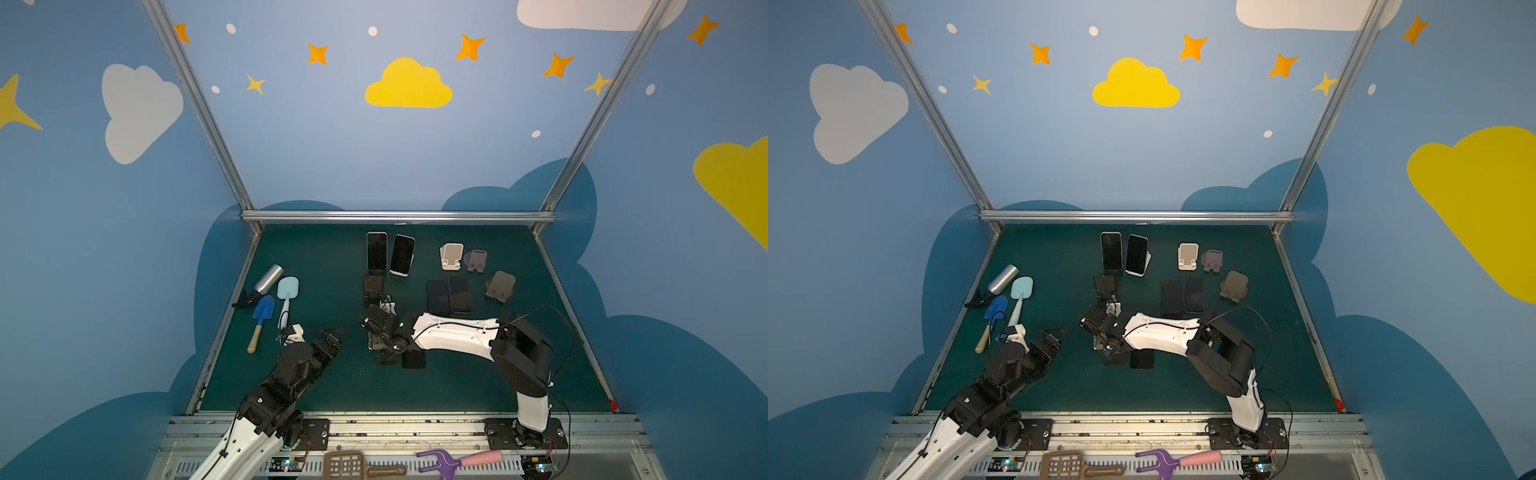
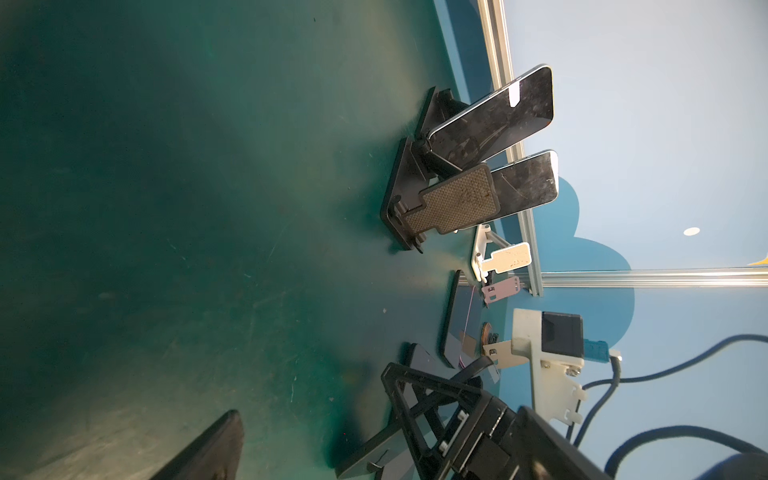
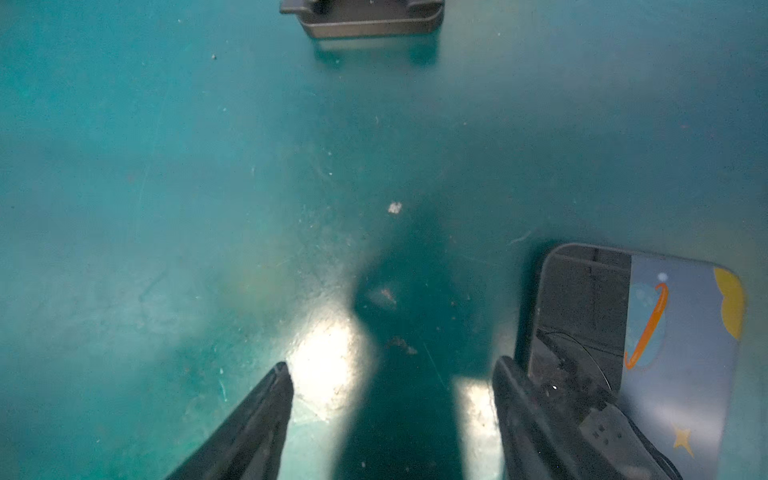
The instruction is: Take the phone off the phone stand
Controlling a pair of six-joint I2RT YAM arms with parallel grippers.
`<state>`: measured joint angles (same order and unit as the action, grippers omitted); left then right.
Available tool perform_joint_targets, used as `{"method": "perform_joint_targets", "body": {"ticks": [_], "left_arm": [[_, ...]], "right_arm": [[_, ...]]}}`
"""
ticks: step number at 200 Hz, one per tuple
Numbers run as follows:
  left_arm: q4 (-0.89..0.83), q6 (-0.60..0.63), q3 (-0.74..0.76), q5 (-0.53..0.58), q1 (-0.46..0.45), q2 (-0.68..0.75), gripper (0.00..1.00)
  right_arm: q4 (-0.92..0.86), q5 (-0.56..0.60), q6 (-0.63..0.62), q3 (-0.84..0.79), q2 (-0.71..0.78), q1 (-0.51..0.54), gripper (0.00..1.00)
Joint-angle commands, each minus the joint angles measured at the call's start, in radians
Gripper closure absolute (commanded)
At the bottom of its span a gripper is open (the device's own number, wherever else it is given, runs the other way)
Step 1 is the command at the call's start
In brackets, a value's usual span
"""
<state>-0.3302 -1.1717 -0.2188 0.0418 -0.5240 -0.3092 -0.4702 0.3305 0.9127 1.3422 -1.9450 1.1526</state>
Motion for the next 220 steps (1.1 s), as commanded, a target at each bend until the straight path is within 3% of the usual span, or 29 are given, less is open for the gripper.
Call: {"method": "perform_joint_targets", "body": {"ticks": [1,93,154,220], "left_arm": [[0.016,-0.003,0.007,0.0,0.001,0.004,0.0],[0.04,-0.014,0.011,0.007,0.0,-0.025,0.0],[0.085,-0.005,-0.001,0.001,-0.001,-0.09,0.0],[0.075,-0.006,-0.007,0.003,-0.001,-0.098,0.0]], "right_arm": [[-0.006,-0.033,0.025,0.017,-0.045,0.006,0.43],[-0.001,-0.029,0.017,0.062,-0.139,-0.005,0.43],[-0.116,0.014,0.01,0.123,-0.187,0.007,0.4],[-0.127,0.002,0.023,0.126,-0.198,0.01,0.38]]}}
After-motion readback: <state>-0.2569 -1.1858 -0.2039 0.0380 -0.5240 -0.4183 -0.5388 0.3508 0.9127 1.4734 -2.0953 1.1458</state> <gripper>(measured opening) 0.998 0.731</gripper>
